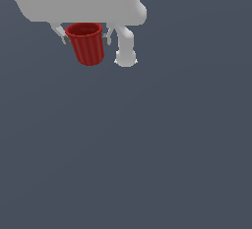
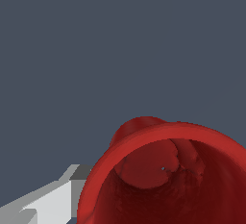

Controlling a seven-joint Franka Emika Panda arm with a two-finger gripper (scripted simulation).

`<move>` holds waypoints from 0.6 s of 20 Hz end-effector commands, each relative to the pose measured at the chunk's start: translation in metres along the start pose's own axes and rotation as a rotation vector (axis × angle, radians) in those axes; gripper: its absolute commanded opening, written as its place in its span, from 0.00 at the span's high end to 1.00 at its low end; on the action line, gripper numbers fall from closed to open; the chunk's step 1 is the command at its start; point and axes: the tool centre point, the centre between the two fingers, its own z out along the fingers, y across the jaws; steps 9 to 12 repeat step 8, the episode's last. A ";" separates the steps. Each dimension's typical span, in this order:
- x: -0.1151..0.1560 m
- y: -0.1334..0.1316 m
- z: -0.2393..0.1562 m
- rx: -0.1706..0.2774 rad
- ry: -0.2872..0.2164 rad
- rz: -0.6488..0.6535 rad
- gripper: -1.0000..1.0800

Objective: Pick up the object and move it to a goal position.

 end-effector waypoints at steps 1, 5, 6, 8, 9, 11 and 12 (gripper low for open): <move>0.001 0.002 -0.007 0.000 0.001 0.000 1.00; 0.002 0.003 -0.011 0.000 0.001 0.000 1.00; 0.002 0.003 -0.011 0.000 0.001 0.000 1.00; 0.002 0.003 -0.012 0.000 0.001 0.000 1.00; 0.002 0.003 -0.012 0.000 0.001 0.000 1.00; 0.002 0.003 -0.012 0.000 0.001 0.000 1.00; 0.002 0.003 -0.012 0.000 0.001 0.000 1.00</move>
